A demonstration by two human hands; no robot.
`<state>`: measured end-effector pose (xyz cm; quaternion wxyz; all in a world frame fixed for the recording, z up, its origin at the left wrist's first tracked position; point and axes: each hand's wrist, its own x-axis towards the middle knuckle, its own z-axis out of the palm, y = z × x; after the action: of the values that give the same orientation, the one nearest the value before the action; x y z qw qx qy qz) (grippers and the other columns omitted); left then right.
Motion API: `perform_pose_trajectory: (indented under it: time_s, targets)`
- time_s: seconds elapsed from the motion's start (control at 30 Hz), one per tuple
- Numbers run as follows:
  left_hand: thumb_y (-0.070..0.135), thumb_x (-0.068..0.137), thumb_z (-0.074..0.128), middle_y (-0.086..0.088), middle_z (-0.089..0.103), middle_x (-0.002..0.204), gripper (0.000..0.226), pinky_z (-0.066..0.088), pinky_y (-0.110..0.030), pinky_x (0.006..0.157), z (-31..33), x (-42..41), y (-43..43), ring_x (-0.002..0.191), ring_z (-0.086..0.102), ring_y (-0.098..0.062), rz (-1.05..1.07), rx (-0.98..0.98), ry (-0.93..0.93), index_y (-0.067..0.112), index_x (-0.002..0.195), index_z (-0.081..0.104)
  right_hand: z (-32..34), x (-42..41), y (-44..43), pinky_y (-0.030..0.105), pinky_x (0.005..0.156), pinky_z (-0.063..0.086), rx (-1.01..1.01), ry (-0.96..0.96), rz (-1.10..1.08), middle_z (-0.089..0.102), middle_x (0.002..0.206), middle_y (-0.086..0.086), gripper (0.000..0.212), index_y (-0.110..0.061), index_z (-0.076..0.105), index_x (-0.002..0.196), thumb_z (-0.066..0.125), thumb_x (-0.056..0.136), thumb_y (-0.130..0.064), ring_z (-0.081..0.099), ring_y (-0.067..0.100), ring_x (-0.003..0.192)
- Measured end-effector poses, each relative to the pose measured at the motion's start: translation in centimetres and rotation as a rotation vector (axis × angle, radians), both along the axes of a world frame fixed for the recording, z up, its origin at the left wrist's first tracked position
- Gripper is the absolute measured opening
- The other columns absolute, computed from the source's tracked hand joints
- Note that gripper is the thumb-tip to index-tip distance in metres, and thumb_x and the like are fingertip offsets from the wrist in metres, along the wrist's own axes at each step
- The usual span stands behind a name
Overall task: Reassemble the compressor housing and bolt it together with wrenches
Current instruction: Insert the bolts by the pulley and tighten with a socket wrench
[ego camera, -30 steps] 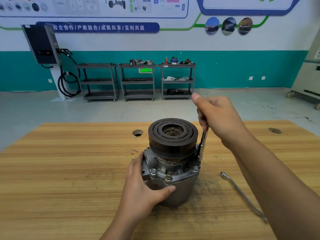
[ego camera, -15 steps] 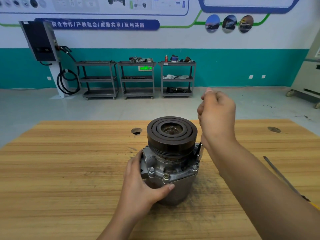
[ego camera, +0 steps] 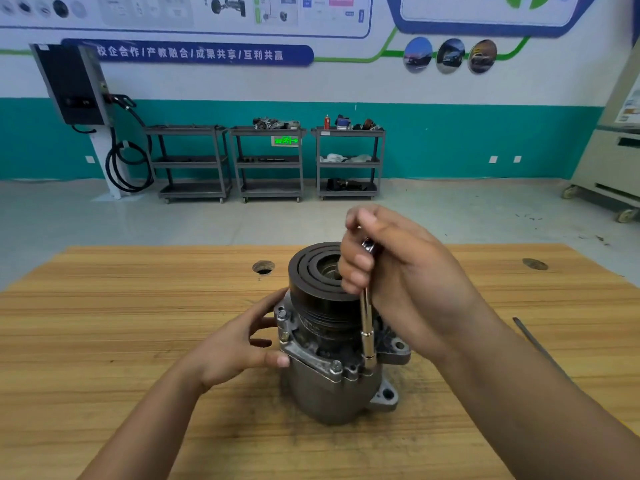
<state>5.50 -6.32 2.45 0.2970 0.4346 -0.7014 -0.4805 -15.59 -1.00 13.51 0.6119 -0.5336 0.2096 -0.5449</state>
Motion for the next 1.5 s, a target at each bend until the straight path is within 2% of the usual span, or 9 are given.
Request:
perform_pose_trajectory:
  time_s: [0.13,0.27,0.5,0.63,0.77,0.93,1.13,1.23,1.5]
  targets:
    - [0.058,0.041,0.087,0.022,0.02,0.152,0.129,0.033,-0.034,0.112,-1.0,-0.8,2.3,0.138,0.028,0.0,0.085,-0.04,-0.007,0.056,0.141,0.005,-0.1,-0.7,-0.6,0.019,0.045,0.034,-0.033,-0.003,0.269,0.046,0.05,-0.005,0.021,-0.013,0.058,0.076,0.05,0.083,-0.03,0.042,0.008,0.043]
    - [0.066,0.029,0.086,0.015,0.001,0.156,0.145,0.02,-0.043,0.118,-1.8,-4.6,5.0,0.144,0.013,-0.008,0.245,-0.178,0.005,0.073,0.12,-0.025,-0.1,0.3,-0.9,0.016,0.037,0.02,-0.03,0.046,0.182,0.032,0.041,-0.01,0.037,-0.022,0.046,0.053,0.043,0.089,-0.032,0.025,0.004,0.036]
    - [0.064,0.027,0.084,0.039,0.017,0.14,0.137,0.025,-0.032,0.115,-2.8,-7.3,5.8,0.137,0.025,0.0,0.471,-0.237,0.17,0.075,0.119,-0.017,-0.7,1.4,0.8,0.017,0.035,0.02,0.008,-0.07,-0.389,0.025,0.041,-0.009,0.049,-0.024,0.036,0.049,0.037,0.099,-0.023,0.019,0.008,0.037]
    - [0.068,0.026,0.083,0.019,0.031,0.148,0.14,0.034,-0.039,0.111,-3.4,-8.0,6.2,0.135,0.034,-0.005,0.52,-0.189,0.193,0.058,0.138,0.001,-1.3,3.4,1.6,0.018,0.037,0.025,-0.036,-0.041,-0.65,0.03,0.041,-0.009,0.053,-0.023,0.04,0.044,0.043,0.096,-0.029,0.025,0.009,0.039]
    - [0.063,0.026,0.085,0.028,0.035,0.133,0.136,0.034,-0.026,0.104,-3.9,-8.5,6.1,0.126,0.038,0.0,0.547,-0.184,0.221,0.055,0.138,0.008,-0.5,2.5,1.4,0.019,0.039,0.026,-0.017,-0.029,-0.515,0.033,0.044,-0.007,0.045,-0.023,0.042,0.052,0.044,0.096,-0.032,0.026,0.01,0.04]
    - [0.066,0.023,0.083,0.046,0.032,0.115,0.113,0.03,-0.017,0.092,-3.7,-8.4,6.0,0.103,0.037,0.022,0.574,-0.182,0.206,0.082,0.105,0.008,3.5,-2.9,-1.2,0.015,0.033,0.019,-0.049,-0.217,-0.221,0.03,0.036,-0.007,0.047,-0.02,0.045,0.051,0.036,0.097,-0.025,0.022,0.006,0.03]
    - [0.07,0.013,0.078,0.042,0.036,0.11,0.108,0.031,-0.022,0.093,-3.7,-8.2,5.7,0.11,0.04,0.003,0.603,-0.168,0.216,0.086,0.095,0.01,1.3,-4.1,-3.5,0.014,0.033,0.017,0.066,-0.17,-0.179,0.028,0.034,-0.007,0.052,-0.02,0.045,0.048,0.033,0.098,-0.023,0.021,0.006,0.029]
    - [0.063,0.016,0.085,0.04,0.037,0.111,0.105,0.031,-0.024,0.096,-3.8,-7.7,5.3,0.104,0.042,0.013,0.555,-0.158,0.237,0.086,0.091,0.015,0.3,-4.5,-4.2,0.013,0.032,0.018,0.112,-0.203,-0.179,0.028,0.034,-0.007,0.054,-0.021,0.045,0.046,0.033,0.098,-0.023,0.022,0.006,0.029]
    - [0.062,0.024,0.085,0.031,0.041,0.124,0.105,0.034,-0.025,0.102,-4.1,-6.7,4.1,0.118,0.044,0.001,0.439,-0.146,0.226,0.068,0.107,0.02,-0.3,-3.9,-4.4,0.016,0.034,0.022,0.124,-0.243,-0.254,0.031,0.04,-0.006,0.046,-0.016,0.044,0.057,0.035,0.1,-0.032,0.025,0.006,0.034]
